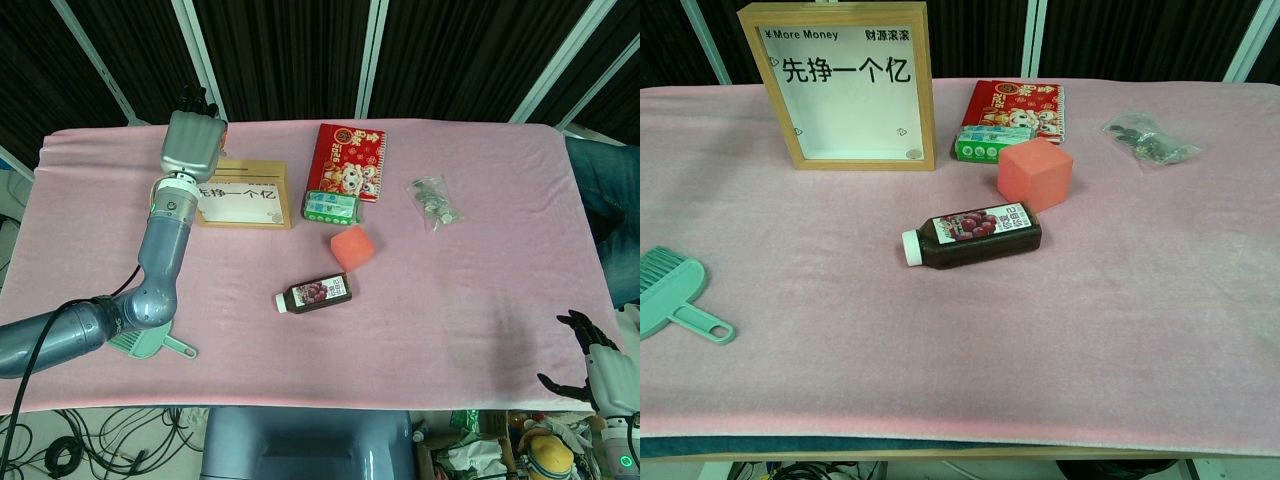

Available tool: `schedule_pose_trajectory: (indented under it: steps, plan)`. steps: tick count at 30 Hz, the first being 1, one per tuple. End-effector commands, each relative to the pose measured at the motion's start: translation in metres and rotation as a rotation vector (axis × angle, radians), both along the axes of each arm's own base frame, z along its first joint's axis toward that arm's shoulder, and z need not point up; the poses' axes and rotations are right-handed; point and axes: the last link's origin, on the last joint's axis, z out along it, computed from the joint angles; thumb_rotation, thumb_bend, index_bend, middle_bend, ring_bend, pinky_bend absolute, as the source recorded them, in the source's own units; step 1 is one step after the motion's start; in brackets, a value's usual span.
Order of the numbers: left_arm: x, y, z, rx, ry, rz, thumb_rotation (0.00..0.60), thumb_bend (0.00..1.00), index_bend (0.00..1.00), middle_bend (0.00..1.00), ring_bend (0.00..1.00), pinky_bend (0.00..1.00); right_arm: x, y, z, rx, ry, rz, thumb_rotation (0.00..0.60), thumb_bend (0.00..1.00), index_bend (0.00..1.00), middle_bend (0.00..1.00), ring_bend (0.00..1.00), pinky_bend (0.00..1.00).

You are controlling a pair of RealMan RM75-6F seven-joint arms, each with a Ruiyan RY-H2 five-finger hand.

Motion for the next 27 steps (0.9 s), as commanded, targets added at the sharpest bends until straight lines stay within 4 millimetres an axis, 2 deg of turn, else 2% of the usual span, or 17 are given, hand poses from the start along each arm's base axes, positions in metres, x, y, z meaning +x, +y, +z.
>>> schedule_pose_trajectory:
  steps: [1,16,27]
  plan:
    - [-0.003,0.004,-0.01,-0.016,0.011,0.009,0.6,0.49,0.65,0.24,0.0,0.0,0.0,0.0,0.0,0.0,-0.002,-0.002,0.6,0.07,0.19,0.08,0.14,0.2]
    - [-0.018,0.015,-0.026,-0.017,0.005,0.026,0.6,0.49,0.65,0.24,0.0,0.0,-0.001,0.0,0.001,-0.003,-0.006,-0.009,0.6,0.07,0.19,0.08,0.14,0.2]
    - [-0.018,0.011,-0.03,-0.023,0.026,0.024,0.6,0.49,0.65,0.23,0.0,0.0,-0.001,0.0,0.0,0.001,-0.005,-0.01,0.6,0.08,0.19,0.08,0.14,0.2]
